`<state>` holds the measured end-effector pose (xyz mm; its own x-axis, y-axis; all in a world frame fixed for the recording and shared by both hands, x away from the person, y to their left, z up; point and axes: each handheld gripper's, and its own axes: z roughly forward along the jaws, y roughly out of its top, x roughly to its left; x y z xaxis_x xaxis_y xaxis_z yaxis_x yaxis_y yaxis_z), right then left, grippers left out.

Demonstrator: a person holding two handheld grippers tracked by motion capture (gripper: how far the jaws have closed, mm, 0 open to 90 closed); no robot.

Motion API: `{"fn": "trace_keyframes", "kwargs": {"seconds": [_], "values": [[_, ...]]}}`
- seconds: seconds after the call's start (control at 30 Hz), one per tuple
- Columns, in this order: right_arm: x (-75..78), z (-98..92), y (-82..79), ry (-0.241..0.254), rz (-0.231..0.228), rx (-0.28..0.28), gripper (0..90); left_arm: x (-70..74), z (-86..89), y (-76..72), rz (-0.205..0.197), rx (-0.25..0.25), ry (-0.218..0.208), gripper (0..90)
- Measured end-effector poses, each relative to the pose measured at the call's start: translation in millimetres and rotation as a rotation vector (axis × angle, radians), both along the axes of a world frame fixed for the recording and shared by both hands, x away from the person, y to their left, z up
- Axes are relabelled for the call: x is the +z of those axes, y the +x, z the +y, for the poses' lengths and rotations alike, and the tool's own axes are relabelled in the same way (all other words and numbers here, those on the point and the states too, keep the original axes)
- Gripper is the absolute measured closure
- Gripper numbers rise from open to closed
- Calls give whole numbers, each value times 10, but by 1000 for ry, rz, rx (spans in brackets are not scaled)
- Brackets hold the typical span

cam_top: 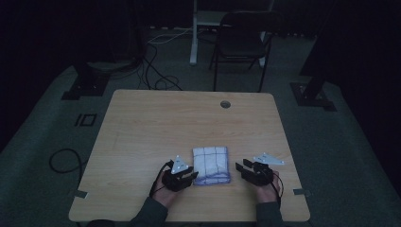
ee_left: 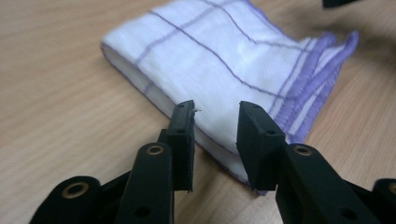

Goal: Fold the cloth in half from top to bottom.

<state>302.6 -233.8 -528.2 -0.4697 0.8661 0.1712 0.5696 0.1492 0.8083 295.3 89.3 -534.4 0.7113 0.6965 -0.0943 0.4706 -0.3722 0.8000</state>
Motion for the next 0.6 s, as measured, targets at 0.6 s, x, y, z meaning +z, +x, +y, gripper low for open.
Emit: {"fn": "trace_keyframes", "kwargs": {"seconds": [0.6], "values": [[-96,-87,143,-47,41,-60,558,87,481,227,15,182,-35,646]]}}
